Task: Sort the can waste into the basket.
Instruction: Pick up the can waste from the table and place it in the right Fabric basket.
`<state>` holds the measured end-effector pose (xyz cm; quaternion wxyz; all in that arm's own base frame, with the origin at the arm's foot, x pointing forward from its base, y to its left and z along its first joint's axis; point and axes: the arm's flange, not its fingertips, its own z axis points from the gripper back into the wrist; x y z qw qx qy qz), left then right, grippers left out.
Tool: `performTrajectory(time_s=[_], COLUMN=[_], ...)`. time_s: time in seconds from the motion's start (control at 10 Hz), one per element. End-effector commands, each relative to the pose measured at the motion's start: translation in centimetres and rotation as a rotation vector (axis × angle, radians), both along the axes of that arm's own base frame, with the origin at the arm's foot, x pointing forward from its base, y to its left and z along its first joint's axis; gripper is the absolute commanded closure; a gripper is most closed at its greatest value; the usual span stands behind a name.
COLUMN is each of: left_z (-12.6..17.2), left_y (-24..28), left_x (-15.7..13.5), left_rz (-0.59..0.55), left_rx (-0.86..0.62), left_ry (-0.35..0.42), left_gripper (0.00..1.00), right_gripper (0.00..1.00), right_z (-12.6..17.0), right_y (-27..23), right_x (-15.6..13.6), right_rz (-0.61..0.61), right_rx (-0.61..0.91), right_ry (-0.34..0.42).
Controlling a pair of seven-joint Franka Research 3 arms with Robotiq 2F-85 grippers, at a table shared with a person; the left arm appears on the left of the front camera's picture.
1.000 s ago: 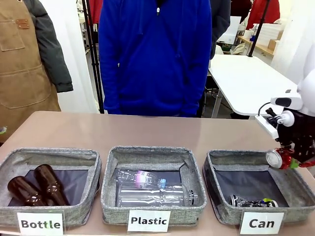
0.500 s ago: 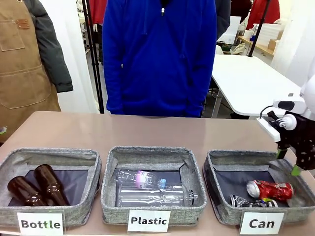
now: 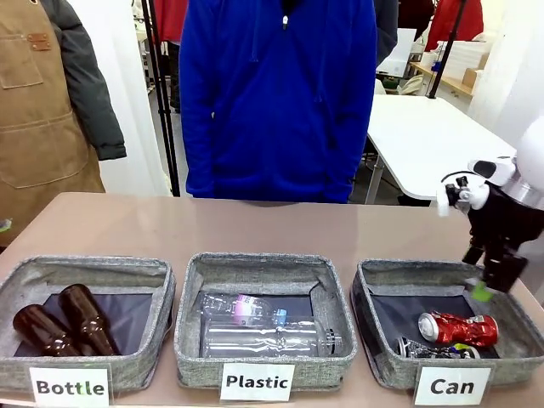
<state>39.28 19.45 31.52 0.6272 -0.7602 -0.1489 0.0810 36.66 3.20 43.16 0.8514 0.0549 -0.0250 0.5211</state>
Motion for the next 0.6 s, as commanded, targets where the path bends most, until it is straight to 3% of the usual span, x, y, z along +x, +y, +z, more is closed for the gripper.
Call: performTrajectory(time_s=[0.0,0.2,0.3,0.4,0.5], left_z=[0.5,0.5,0.5,0.5,0.5], left_y=[-0.1,-0.1,-0.1,-0.1,-0.1], left_x=[-0.4,-0.4,-0.4,-0.4,-0.4], left_rz=[0.003,0.003,0.003,0.003,0.003], left_rx=[0.0,0.0,0.0,0.0,0.0], left_ry=[0.012,0.012,0.012,0.012,0.012], left_gripper=[0.0,0.0,0.0,0.0,0.0], right_gripper=[0.0,0.0,0.0,0.0,0.0], right_z=[0.6,2.6,2.7,2.5,1.8], right_y=[1.3,-0.8,-2.3,-4.1,-6.5], right_x=[2.8,5.8,6.9,7.5,7.3], right_rz=[-0.446,-0.642,-0.74,-0.82,-0.908], right_rx=[0.265,0.752,0.924,1.071,1.273], right_ry=[0.244,0.69,0.851,0.966,1.029])
